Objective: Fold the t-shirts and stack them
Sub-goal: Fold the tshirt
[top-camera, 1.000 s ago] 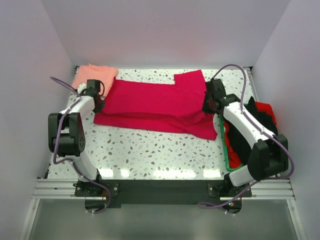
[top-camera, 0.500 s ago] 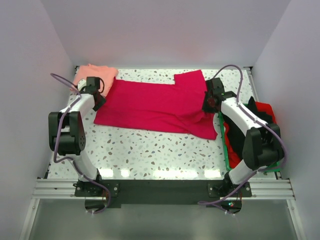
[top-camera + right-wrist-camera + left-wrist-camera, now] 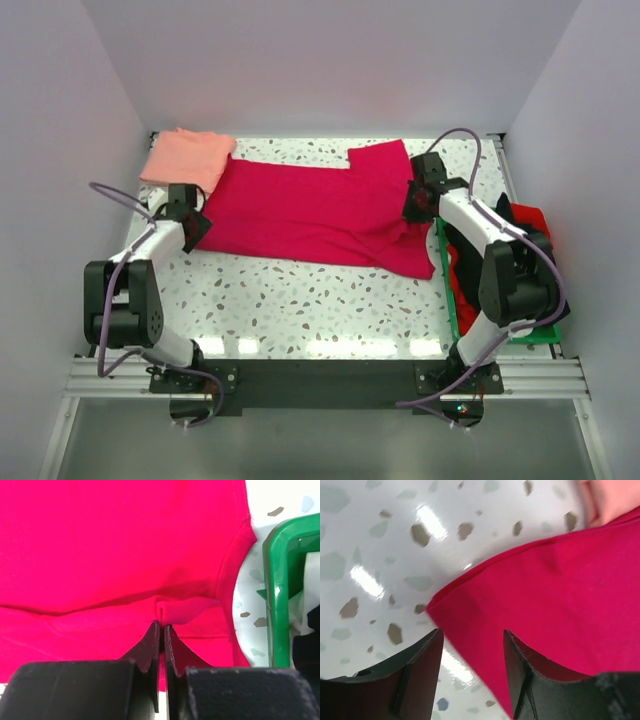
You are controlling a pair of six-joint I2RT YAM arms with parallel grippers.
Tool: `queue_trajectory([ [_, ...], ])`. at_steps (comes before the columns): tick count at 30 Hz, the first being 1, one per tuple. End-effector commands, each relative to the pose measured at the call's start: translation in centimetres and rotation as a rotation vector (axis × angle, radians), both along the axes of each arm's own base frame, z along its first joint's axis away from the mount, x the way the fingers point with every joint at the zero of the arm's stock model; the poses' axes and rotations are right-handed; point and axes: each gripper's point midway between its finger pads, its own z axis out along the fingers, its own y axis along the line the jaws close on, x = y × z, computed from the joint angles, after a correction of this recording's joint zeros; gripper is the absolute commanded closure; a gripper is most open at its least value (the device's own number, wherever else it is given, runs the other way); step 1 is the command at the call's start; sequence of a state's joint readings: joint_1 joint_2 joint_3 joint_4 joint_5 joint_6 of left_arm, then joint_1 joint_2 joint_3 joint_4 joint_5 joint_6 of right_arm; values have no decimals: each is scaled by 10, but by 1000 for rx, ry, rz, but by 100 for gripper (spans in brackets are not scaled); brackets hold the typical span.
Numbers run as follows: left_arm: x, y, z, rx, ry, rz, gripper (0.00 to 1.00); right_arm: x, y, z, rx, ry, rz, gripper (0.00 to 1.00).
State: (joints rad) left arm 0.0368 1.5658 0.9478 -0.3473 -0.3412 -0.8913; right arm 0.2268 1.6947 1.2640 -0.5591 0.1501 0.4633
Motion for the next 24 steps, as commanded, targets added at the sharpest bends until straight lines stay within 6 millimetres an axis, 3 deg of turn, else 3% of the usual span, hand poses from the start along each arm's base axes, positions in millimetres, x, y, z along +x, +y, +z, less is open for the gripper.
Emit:
queue_trajectory([
  [1,-23,1,-9,-31,-47,90,44,16,4,11,19,-46,7,100],
  [4,-32,1,-18,-33,-56,100,45,19,3,8,13,-34,1,100],
  [9,-26,-5,-27,-66,-81,88,45,24,5,2,22,-25,-8,100],
  [13,-26,-7,-38,-79,-57,89,52,28,2,-2,12,-15,-17,100],
  [22,-26,-4,-49,-64,-32,101,90,55,-4,-6,44,2,-40,100],
  [24,-28,-4,-50,-63,-29,100,93,65,-5,-3,51,-4,-46,97],
])
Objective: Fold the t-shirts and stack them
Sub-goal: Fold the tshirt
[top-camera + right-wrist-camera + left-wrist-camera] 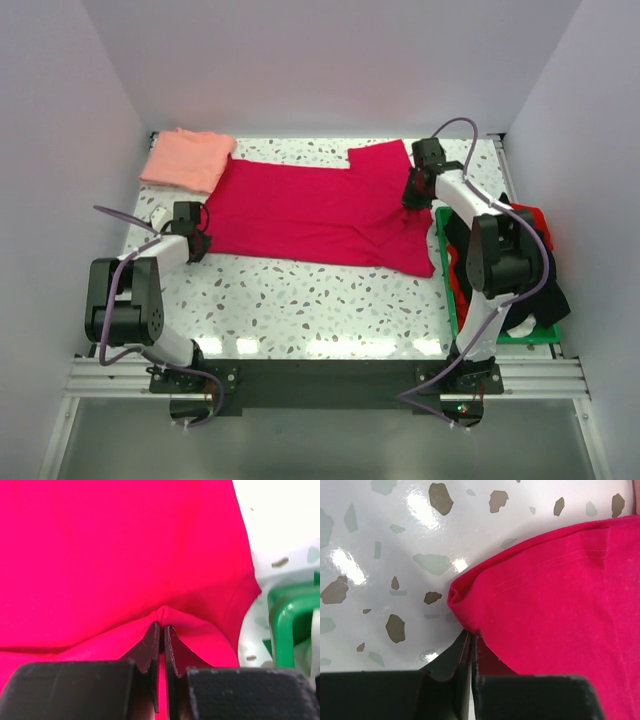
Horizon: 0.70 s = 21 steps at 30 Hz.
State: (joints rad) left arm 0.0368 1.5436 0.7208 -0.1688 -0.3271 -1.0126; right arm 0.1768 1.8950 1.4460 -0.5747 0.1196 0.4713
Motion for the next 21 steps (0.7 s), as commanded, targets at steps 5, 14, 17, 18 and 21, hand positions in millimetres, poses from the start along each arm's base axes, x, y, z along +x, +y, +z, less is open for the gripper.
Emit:
queue_trajectory([
  [5,3,4,0,21,-11,14,100,40,1,2,57,-15,-10,82],
  [14,0,5,3,29,-18,17,100,40,2,14,100,-44,3,38],
  [17,0,5,3,25,-20,14,100,22,2,20,109,-79,-5,37],
  [18,0,5,4,25,-23,14,100,9,1,20,104,-80,-7,37],
  [21,0,4,4,22,-23,13,100,-8,0,11,99,-89,-13,35],
])
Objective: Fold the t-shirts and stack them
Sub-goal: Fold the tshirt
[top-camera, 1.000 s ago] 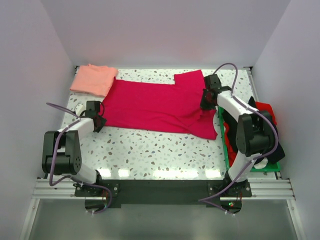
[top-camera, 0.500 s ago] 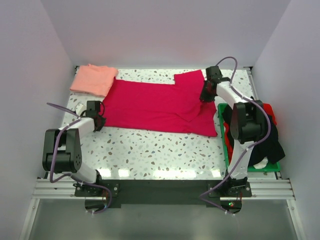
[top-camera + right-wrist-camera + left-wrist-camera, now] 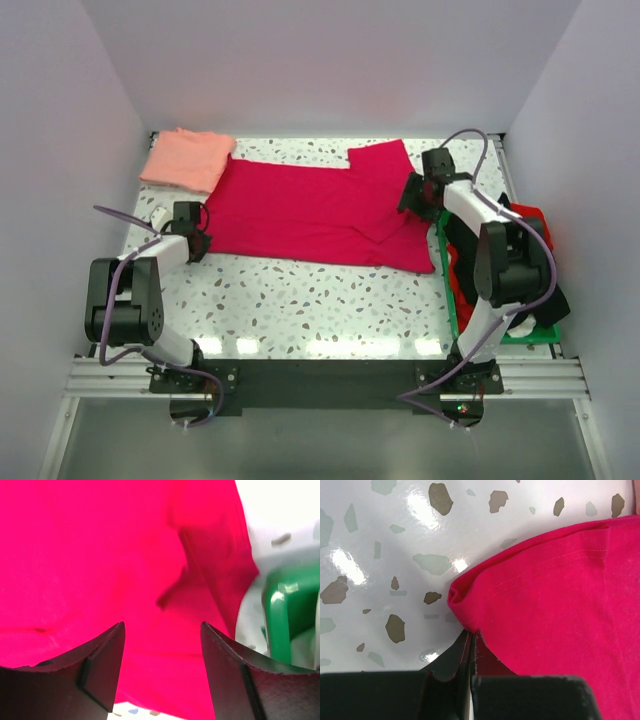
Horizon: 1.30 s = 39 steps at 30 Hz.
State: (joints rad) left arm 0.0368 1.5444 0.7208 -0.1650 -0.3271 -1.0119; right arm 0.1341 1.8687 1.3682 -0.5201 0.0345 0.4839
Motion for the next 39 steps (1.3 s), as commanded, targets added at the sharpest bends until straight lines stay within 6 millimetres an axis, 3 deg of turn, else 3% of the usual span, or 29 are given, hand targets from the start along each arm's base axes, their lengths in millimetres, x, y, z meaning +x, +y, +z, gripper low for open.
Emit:
queue_trajectory([
  [1,0,4,4,21,-23,12,100,1,7,23,28,-122,-1,34],
  [5,1,3,4,15,-24,10,100,-9,15,-2,28,-81,27,31],
  [10,1,1,3,12,-23,2,100,2,26,-17,49,-74,41,33],
  [15,2,1,4,10,-27,0,100,17,28,-14,53,-108,29,36],
  [21,2,1,3,10,-22,-5,100,32,32,-6,63,-113,24,55],
  [29,3,1,3,8,-21,-9,100,42,35,1,73,-116,25,67],
  [36,6,-1,3,2,-24,-21,100,61,38,2,63,-103,36,96],
  [39,6,-2,4,2,-21,-26,100,70,42,-2,75,-84,44,100],
])
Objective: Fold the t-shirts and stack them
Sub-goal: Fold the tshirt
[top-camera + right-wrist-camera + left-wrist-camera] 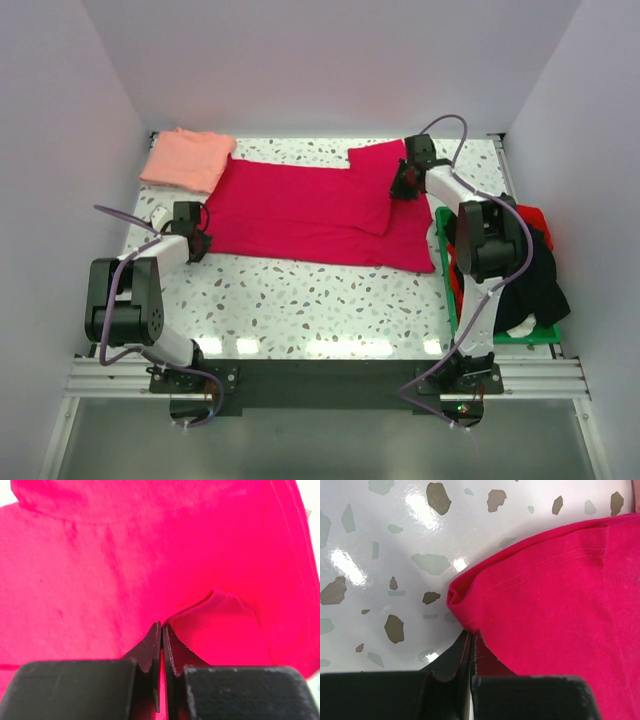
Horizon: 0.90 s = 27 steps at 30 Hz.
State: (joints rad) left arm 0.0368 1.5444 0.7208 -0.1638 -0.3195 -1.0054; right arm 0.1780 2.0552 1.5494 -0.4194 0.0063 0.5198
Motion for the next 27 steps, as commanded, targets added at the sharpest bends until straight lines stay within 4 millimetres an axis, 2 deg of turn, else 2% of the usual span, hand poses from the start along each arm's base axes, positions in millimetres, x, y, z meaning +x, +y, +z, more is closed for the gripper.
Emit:
queue_trajectory([
  [1,7,-1,6,4,-25,-16,100,14,7,5,18,5,13,100],
  [3,7,-1,6,2,-25,-18,100,19,8,6,23,15,1,100],
  [4,7,-1,7,0,-27,-19,100,20,8,-1,25,29,-5,100],
  [6,7,-2,6,0,-23,-22,100,23,7,-4,35,40,-23,100],
  [10,5,-1,7,6,-20,-22,100,30,15,-5,114,35,-56,100],
  [16,4,0,9,6,-22,-24,100,39,23,0,262,22,-68,80],
  [17,3,-1,9,5,-21,-25,100,44,24,5,284,-5,-66,70],
  [21,4,-2,8,0,-21,-28,100,45,14,25,323,-55,-72,48],
  [23,4,-2,7,0,-21,-30,100,46,8,31,318,-72,-75,42],
  [25,5,-2,8,-2,-24,-31,100,43,2,40,312,-88,-77,42],
  [27,6,-2,9,0,-25,-30,100,39,1,40,307,-96,-73,41],
])
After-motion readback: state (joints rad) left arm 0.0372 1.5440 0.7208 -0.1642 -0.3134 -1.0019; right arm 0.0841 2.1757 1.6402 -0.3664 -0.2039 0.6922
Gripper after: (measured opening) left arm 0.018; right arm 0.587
